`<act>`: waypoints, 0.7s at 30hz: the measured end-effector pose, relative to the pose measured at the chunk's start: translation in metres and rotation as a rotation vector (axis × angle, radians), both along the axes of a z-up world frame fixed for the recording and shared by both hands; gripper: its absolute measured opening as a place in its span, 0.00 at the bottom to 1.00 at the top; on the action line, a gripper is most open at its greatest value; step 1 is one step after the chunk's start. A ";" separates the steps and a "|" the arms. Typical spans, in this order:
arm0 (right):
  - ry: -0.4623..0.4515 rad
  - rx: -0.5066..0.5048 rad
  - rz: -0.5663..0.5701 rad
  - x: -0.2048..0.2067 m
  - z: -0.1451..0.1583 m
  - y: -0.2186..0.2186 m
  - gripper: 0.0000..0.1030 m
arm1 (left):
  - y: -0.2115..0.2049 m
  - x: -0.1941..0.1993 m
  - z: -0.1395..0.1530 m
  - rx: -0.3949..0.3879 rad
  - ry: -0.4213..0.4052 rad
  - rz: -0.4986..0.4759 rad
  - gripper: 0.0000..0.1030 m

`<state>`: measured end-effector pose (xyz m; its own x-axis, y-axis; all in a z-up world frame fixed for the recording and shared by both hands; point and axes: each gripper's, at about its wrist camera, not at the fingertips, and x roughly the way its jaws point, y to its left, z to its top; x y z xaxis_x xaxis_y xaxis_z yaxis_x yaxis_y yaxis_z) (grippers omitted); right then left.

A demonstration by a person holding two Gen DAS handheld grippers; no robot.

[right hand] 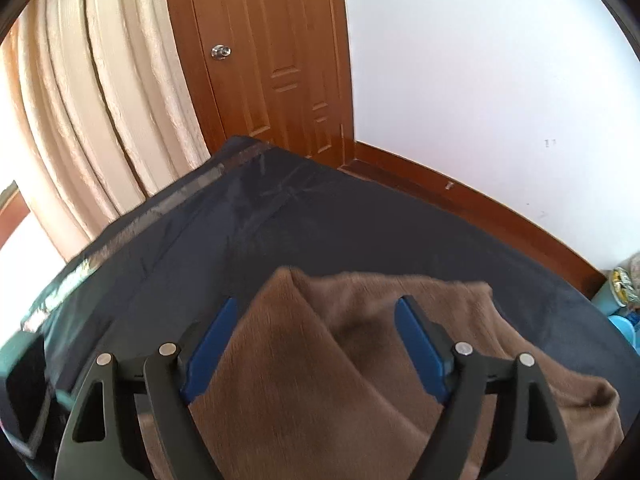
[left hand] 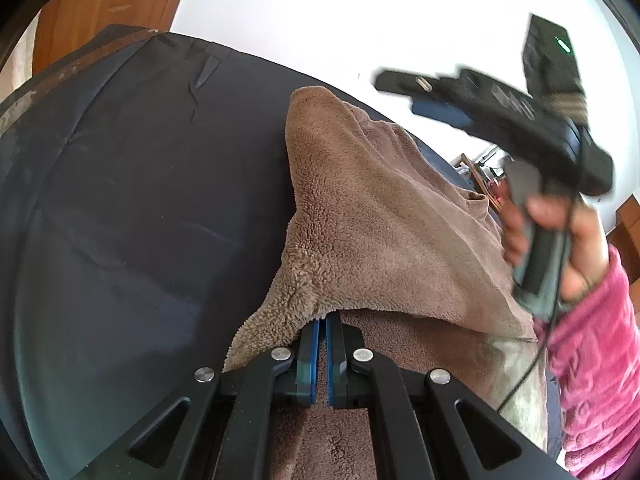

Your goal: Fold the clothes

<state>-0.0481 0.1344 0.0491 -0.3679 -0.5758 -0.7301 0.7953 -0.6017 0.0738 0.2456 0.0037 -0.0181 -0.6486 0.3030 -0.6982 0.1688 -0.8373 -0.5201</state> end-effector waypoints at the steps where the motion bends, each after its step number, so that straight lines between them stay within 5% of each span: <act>1: 0.001 0.016 0.004 0.006 -0.002 0.005 0.82 | 0.001 0.000 0.000 -0.004 -0.001 0.001 0.02; 6: -0.022 0.147 0.028 0.015 -0.031 -0.001 0.82 | 0.007 -0.002 0.002 -0.058 0.002 -0.001 0.02; 11: -0.043 0.219 -0.011 0.006 -0.059 -0.021 0.82 | -0.003 0.000 0.002 -0.031 0.008 0.030 0.02; 21: 0.127 0.299 -0.003 0.014 -0.062 -0.069 0.82 | 0.003 0.011 0.002 -0.028 0.012 0.044 0.02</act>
